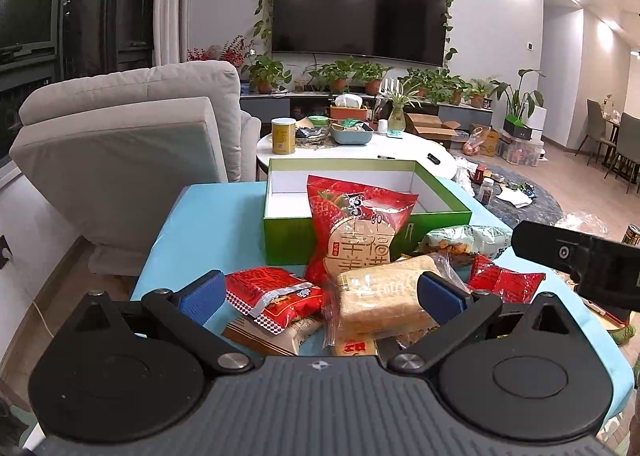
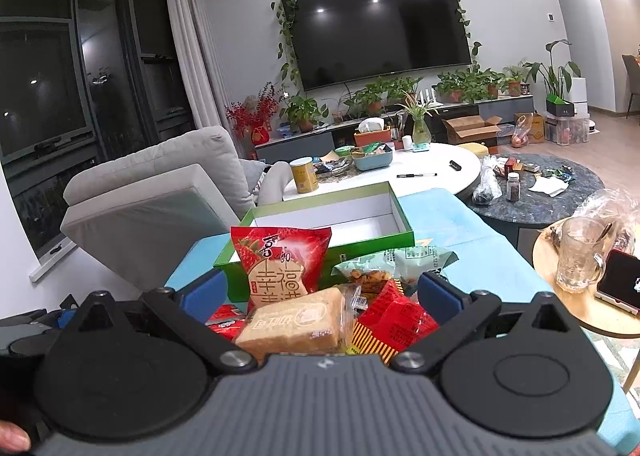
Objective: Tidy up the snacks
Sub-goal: 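Move both tools toward the snack pile beside the green box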
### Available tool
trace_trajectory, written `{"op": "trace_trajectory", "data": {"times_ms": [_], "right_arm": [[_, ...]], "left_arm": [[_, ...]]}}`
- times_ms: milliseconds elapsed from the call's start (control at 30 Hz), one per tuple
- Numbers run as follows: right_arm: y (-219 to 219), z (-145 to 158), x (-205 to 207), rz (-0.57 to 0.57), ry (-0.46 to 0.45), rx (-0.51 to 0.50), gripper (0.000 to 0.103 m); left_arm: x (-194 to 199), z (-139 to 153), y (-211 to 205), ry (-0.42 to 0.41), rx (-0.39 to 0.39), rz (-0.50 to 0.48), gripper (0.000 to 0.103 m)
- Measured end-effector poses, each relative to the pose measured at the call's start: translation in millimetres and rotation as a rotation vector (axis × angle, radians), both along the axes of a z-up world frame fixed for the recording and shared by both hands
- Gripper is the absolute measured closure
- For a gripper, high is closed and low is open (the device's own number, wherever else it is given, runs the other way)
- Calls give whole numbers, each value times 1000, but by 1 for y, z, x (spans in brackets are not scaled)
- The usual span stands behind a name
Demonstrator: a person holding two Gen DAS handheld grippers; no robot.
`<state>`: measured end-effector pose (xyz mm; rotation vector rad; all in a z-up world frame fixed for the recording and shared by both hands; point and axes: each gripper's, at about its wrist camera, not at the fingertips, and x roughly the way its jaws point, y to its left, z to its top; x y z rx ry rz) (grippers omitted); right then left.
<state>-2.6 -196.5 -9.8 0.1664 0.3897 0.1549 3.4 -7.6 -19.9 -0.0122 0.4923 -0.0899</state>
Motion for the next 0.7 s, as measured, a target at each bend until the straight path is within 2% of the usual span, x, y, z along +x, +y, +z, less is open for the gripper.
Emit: {"op": "trace_trajectory", "data": {"times_ms": [300,433,700], "right_arm": [[0,-2,0,-7,11,-5,35],[0,-4,1,-4,23,-7,35],[4,-6,8,15,66,-14,35]], "left_arm": [[2,-1,1,10,-8,-5,1],[1,-3,5,5,-37,-17,1],[4,-5,6,20,-47,-41,9]]}}
